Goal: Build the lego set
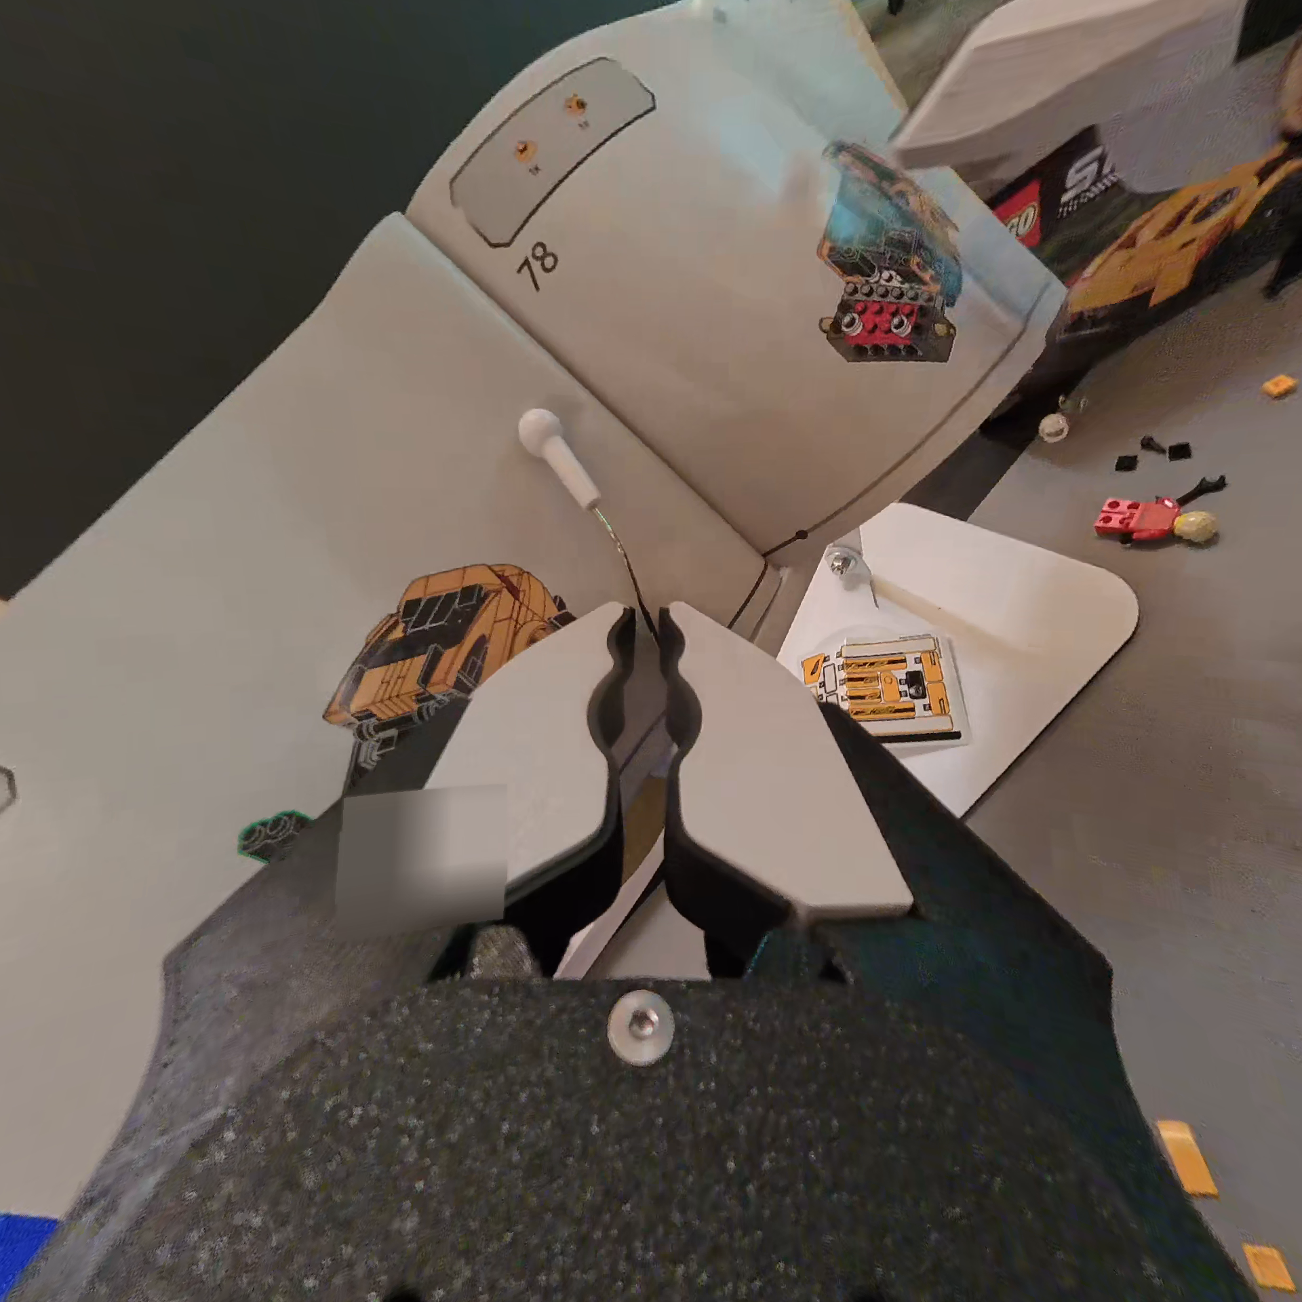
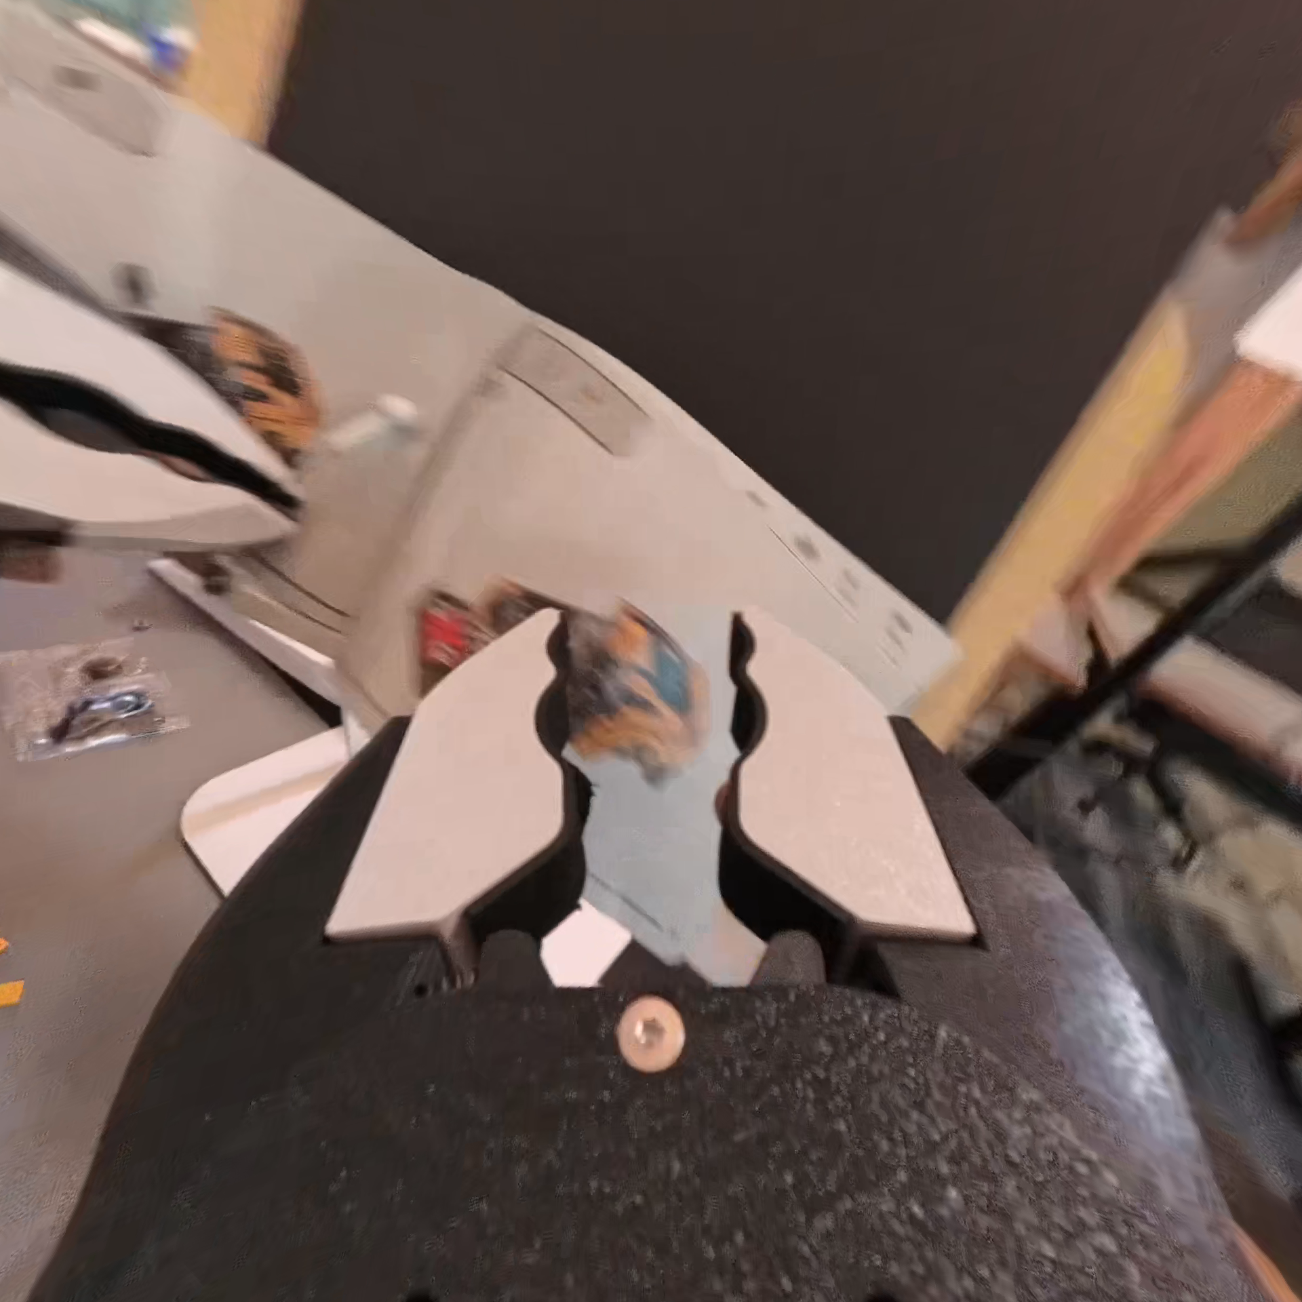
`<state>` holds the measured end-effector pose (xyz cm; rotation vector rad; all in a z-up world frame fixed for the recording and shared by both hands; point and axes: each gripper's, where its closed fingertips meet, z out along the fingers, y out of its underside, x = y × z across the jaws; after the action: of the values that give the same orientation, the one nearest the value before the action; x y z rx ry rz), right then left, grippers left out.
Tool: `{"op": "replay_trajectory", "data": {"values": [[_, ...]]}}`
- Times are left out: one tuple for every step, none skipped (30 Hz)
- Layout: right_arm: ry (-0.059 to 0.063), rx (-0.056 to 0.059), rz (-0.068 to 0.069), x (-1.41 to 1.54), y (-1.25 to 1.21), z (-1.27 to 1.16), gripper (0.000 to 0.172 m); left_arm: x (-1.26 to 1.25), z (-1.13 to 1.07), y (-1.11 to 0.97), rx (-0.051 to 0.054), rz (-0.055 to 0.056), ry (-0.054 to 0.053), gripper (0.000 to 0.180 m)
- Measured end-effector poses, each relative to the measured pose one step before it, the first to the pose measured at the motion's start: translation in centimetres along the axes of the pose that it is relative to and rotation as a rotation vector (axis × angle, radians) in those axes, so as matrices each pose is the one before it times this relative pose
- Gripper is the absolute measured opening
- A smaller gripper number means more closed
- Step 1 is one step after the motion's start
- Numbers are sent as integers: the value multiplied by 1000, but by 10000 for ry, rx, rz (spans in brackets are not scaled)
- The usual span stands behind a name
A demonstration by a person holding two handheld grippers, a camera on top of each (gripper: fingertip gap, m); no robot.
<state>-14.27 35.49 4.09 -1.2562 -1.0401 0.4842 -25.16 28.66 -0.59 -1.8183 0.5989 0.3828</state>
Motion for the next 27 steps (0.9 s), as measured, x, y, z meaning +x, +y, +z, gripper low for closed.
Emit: {"op": "replay_trajectory", "data": {"values": [[255,-353,811,1749,1632,-492,52,-30,14,-16,42,-60,-77,6],[-26,-429,953,1412,1678,-281,59,-19,31,-10,10,29,-84,6],[-386,-462,1130,864,1595,-149,66,27,33,-7,-6,78,-50,5],[-638,-431,1213,352,1413,-68,70,17,34,-4,-35,92,-50,5],[-733,-337,1134,9,1195,16,74,-21,34,14,-56,99,-61,5],[-656,-234,955,-54,998,128,79,-24,17,13,-65,77,-50,5],[-578,-136,785,-75,796,217,83,-6,25,12,-71,44,-30,5],[-421,-104,617,45,705,317,86,-3,-3,-3,-69,18,-26,5],[-199,-145,433,246,693,425,89,-10,5,12,-53,4,-31,5],[-188,-53,293,132,504,490,90,-2,-5,6,-32,5,-27,5],[-372,118,395,-190,194,483,80,-1,1,7,-16,9,-18,5],[-706,282,558,-656,-166,369,69,-10,-6,11,-8,-3,-9,5],[-665,270,627,-566,-279,229,58,2,-8,1,-7,-10,1,5],[-373,242,379,-234,-391,0,48,-14,-12,16,-13,-11,-6,4],[-129,338,15,-93,-618,-283,28,-35,-13,31,-19,-3,-22,5],[8,248,-212,-69,-617,-453,10,-8,-25,23,-9,-4,-4,5],[102,21,-222,-78,-482,-379,2,27,-11,-8,11,-5,15,5],[176,-174,-353,-56,-274,-236,1,8,23,-7,10,2,-7,5],[225,-223,-573,-111,-207,-78,2,-6,35,-12,-11,24,-26,5],[349,-126,-765,-41,-368,-41,1,15,31,-24,-35,35,-27,4],[325,-154,-793,-78,-472,-11,1,-10,29,-12,-71,33,-58,5],[256,-129,-719,-105,-628,23,1,-41,20,18,-80,60,-87,5],[290,-107,-635,134,-697,42,1,-48,47,85,-106,93,-98,5],[260,-166,-594,310,-565,124,2,-26,53,86,-87,70,-72,6],[282,-343,-522,518,-198,256,3,-25,49,44,-50,-10,-59,6],[263,-440,-437,537,115,350,7,-10,29,26,-35,-87,-39,6],[187,-394,-358,387,211,381,9,-7,3,9,-30,-100,-15,6]]}}
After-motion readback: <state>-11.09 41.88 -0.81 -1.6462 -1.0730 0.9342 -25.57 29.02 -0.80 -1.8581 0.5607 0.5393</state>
